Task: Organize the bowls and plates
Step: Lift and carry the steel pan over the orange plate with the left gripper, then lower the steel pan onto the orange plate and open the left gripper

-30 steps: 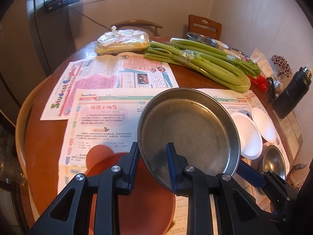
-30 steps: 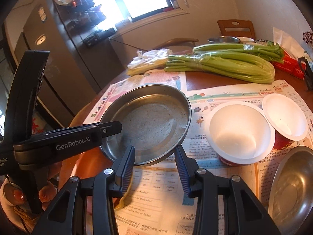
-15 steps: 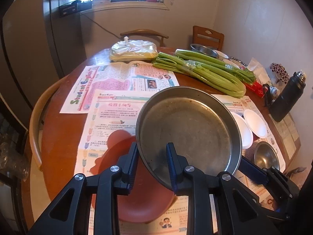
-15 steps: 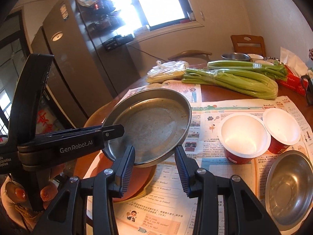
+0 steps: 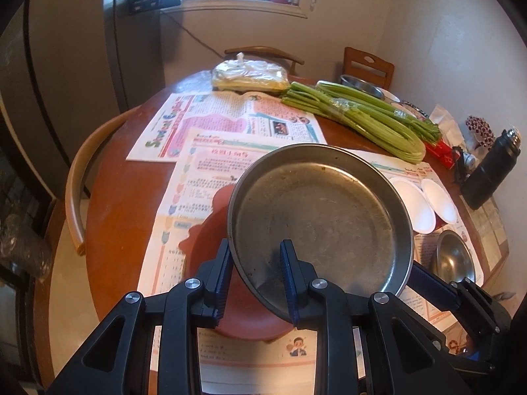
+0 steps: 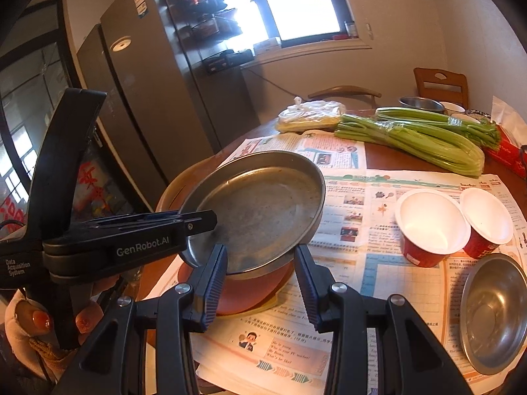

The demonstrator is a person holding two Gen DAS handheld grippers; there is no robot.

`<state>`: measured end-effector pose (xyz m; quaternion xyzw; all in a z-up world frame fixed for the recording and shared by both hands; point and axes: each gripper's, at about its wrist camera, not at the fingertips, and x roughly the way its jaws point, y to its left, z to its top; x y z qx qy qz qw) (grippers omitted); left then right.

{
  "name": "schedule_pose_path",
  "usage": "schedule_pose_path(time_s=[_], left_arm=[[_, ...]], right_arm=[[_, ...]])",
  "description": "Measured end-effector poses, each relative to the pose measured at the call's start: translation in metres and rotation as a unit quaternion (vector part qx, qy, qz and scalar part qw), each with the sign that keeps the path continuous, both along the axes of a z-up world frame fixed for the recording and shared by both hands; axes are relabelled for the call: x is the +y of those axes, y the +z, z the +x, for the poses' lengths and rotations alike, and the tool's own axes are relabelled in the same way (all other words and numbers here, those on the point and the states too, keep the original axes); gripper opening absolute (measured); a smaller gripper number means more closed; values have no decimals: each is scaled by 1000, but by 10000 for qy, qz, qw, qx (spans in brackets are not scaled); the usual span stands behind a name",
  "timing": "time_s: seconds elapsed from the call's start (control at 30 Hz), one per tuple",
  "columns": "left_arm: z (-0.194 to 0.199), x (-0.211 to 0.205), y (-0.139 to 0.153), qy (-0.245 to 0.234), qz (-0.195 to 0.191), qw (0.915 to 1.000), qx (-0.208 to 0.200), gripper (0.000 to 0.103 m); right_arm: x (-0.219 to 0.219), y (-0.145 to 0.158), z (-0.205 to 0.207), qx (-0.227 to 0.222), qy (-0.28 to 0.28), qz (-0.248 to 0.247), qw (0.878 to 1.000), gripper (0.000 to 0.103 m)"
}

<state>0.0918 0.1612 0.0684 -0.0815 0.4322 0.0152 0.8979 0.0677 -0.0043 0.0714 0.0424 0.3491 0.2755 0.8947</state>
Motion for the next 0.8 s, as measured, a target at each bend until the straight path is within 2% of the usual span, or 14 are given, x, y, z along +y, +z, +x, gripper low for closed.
schedule_pose_path(time_s=[0.23, 0.4, 0.73, 0.8], left_arm=[[-4, 10, -21, 174, -168, 9996, 137, 28], [-3, 13, -32, 295, -208, 9993, 124, 31], [-1, 14, -50, 184, -478, 9985, 201, 34], [2, 18, -56, 216, -529, 9979, 308, 34]], right_arm=[[12, -12, -3, 97, 195, -164, 9996, 43], [16, -23, 1, 334, 319, -118, 9989, 43], [28, -34, -2, 341, 442, -366, 9978, 43], [32, -42, 2, 552, 570, -359, 9962, 43]])
